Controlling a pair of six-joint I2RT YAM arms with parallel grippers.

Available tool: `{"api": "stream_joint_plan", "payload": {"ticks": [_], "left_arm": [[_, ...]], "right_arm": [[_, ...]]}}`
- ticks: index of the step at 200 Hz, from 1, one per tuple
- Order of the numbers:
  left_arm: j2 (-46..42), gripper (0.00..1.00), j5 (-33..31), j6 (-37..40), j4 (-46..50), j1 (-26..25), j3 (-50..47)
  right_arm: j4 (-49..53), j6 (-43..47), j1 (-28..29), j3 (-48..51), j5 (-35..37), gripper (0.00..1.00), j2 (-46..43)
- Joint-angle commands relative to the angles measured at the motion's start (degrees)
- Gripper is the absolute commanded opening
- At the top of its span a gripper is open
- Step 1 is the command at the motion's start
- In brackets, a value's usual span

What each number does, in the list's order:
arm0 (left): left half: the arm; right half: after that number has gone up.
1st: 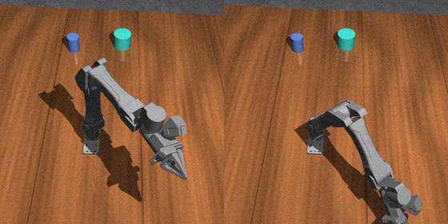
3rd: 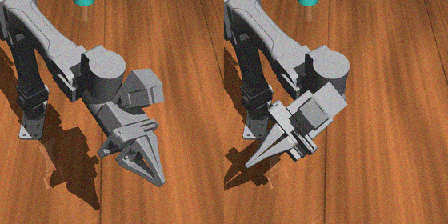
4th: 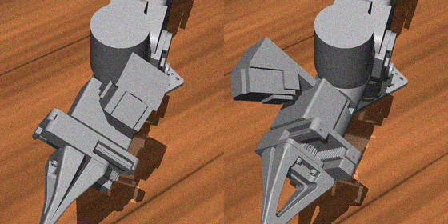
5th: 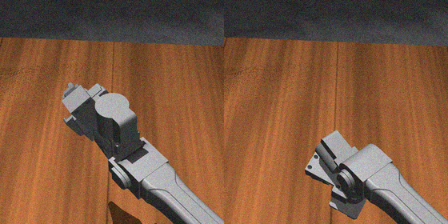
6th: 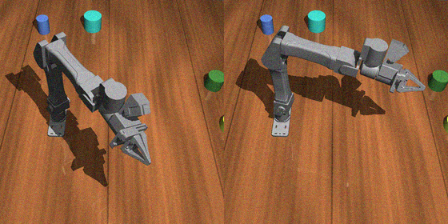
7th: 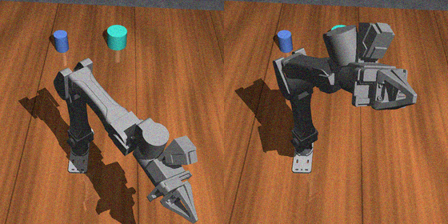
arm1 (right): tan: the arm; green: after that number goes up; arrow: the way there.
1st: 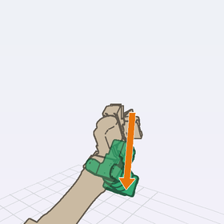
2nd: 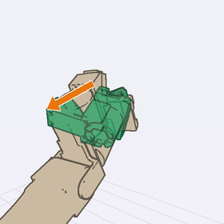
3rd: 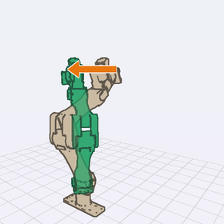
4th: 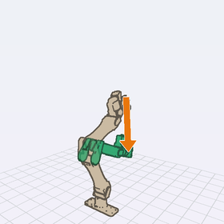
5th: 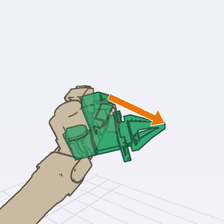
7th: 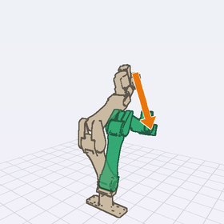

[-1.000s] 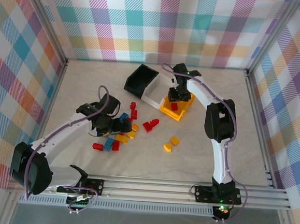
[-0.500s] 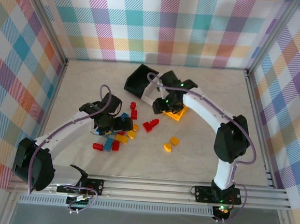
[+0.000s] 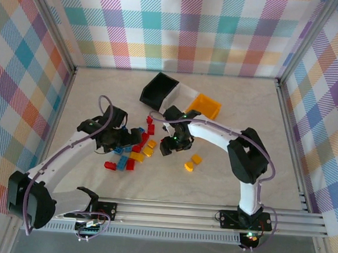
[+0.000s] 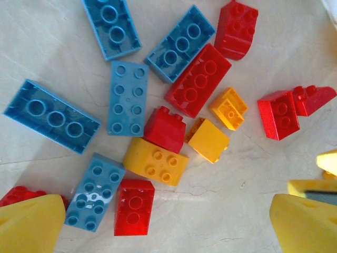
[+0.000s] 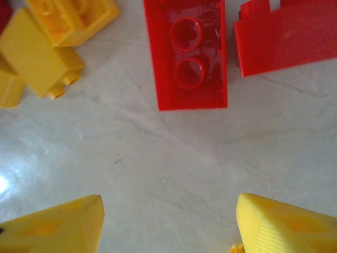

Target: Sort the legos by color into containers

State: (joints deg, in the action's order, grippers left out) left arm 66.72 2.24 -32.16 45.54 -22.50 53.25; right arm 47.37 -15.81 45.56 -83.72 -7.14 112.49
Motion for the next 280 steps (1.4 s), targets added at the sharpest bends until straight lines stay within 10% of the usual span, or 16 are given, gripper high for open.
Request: {"api": "stream_joint_plan", "payload": {"ticks": [1, 137, 280], "left_arm": [[-2.1, 1.00, -0.7, -0.7, 2.5, 1.4, -2.0], [-5.3, 1.00, 1.1, -0.6, 3.4, 3.9, -5.1], [-4.2, 1.00, 2.2, -1.6, 1.2, 4.4, -5.9]], "right_arm": [[-0.5, 1.1, -0.2, -3.1, -0.3, 0.67, 4.1], [3.4, 4.4, -0.2, -17.7, 6.6, 0.64, 16.3], [1.9, 6.3, 0.1, -14.0, 8.6, 0.38, 9.4]]}}
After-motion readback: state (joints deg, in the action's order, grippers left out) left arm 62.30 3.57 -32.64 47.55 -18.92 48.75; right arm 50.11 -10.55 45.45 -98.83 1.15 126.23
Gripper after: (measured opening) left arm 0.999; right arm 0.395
